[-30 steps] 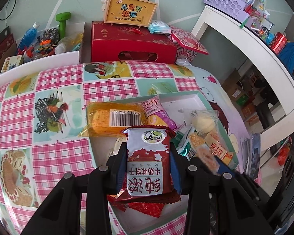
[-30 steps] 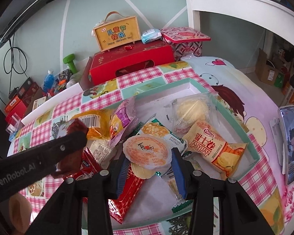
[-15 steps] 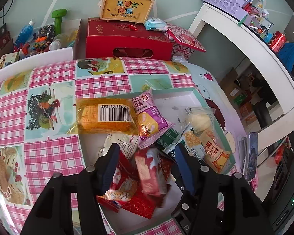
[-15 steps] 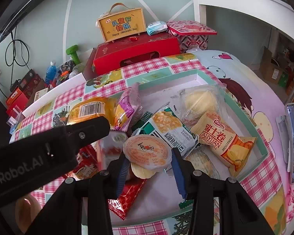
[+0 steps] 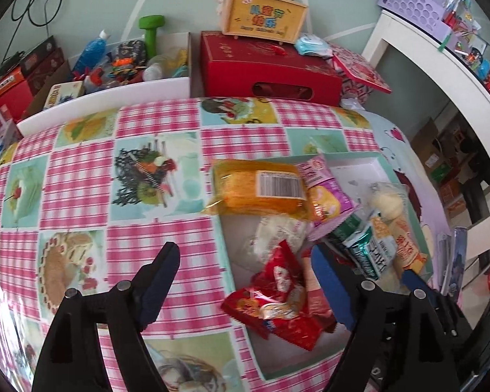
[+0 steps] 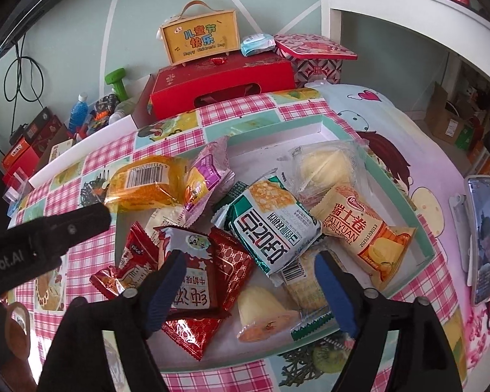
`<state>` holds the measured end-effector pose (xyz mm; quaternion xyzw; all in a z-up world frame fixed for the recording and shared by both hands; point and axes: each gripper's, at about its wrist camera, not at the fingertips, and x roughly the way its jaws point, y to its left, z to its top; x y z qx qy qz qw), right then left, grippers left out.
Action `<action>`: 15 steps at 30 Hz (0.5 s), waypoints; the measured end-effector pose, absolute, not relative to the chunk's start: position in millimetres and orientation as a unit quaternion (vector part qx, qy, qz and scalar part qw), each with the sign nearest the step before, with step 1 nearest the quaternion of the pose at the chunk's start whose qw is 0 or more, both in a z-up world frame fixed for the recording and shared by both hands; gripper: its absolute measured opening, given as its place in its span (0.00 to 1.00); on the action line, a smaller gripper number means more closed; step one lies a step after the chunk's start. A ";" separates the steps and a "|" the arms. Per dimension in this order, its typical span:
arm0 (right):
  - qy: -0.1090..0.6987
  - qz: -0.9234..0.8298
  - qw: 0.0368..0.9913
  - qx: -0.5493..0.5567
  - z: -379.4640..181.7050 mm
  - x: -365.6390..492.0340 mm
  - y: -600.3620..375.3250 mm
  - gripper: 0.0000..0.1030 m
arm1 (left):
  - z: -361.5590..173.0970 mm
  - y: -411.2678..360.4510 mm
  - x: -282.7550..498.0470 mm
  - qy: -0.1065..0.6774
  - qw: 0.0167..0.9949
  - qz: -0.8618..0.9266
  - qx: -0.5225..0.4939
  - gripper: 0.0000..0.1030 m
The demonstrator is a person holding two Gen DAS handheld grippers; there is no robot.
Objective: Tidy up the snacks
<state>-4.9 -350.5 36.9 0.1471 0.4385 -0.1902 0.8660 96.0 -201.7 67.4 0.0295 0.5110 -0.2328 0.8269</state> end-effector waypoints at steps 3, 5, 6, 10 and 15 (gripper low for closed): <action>0.436 -0.191 0.868 0.141 39.5 -7.0 -346.7 1.00 | 65.3 -190.9 95.6 0.513 0.830 -0.219 0.030 0.86; 0.434 -0.194 0.869 0.135 41.4 -8.7 -344.1 1.00 | 64.0 -184.0 93.9 0.513 0.831 -0.211 0.031 0.88; 0.435 -0.196 0.869 0.132 41.9 -9.3 -342.7 1.00 | 63.0 -180.8 93.1 0.513 0.832 -0.207 0.032 0.89; 0.438 -0.197 0.869 0.123 43.1 -12.8 -337.3 1.00 | 57.0 -166.6 88.7 0.516 0.837 -0.180 0.036 0.95; 0.445 -0.188 0.868 0.117 39.7 -20.4 -324.8 1.00 | 45.8 -147.0 74.3 0.518 0.841 -0.143 0.055 0.96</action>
